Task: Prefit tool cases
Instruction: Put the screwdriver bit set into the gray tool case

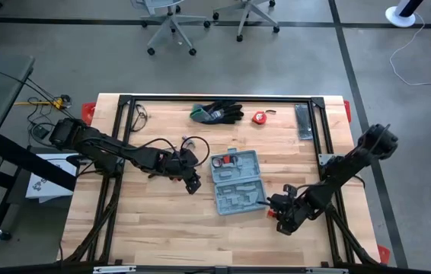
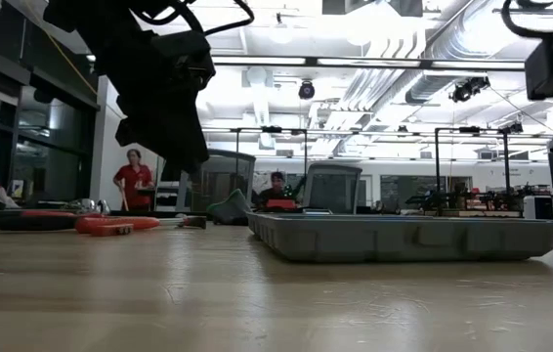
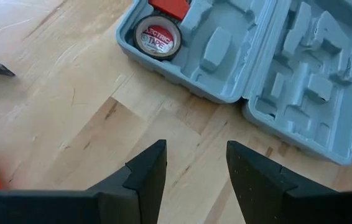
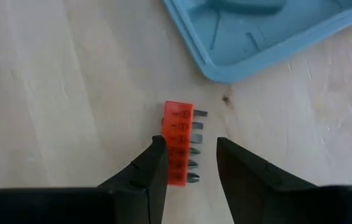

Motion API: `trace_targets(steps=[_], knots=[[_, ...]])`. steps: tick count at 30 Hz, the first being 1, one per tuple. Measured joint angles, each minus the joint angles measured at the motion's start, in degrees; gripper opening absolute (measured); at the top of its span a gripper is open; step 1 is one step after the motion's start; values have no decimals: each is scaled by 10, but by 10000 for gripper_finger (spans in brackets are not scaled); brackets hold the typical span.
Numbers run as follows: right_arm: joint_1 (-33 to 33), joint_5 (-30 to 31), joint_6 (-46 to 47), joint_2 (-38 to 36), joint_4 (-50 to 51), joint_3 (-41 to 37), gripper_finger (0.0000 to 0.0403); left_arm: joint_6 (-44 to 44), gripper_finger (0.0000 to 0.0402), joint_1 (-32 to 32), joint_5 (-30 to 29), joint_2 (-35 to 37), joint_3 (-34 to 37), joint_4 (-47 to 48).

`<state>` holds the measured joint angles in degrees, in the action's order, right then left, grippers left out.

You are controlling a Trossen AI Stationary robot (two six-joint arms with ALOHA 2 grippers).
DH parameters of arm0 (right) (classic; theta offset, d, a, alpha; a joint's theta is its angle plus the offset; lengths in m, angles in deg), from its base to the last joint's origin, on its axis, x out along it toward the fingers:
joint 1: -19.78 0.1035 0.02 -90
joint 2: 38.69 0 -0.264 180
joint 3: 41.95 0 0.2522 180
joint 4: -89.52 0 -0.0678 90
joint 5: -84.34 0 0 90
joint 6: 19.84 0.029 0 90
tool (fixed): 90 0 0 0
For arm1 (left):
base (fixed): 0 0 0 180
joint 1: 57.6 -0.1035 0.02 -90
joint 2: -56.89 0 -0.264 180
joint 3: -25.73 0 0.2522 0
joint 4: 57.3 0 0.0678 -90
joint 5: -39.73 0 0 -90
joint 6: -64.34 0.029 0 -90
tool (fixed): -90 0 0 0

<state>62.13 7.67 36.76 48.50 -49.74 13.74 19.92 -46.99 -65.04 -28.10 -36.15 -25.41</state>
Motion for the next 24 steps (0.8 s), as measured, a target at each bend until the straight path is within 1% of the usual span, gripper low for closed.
trace_targets(steps=[5, 12, 17, 19, 23, 24], knots=[[0, -25, 0, 23, -45, -5, 129, 0, 161, 0, -1, 0, 0, 0], [1, -25, 3, 45, -53, -4, 129, -3, 161, 0, -1, 0, 0, 0], [1, -26, 6, 45, -53, -4, 129, -4, 161, 0, 0, 0, 0, 0], [0, -29, 24, 41, -53, -3, 129, -4, 161, 0, 1, 0, 0, 0], [1, -42, 44, 18, -55, -6, 129, -4, 161, 0, 5, 0, 0, 0], [2, -37, 44, 10, -54, -6, 129, -4, 161, 0, 5, 0, 0, 0]])
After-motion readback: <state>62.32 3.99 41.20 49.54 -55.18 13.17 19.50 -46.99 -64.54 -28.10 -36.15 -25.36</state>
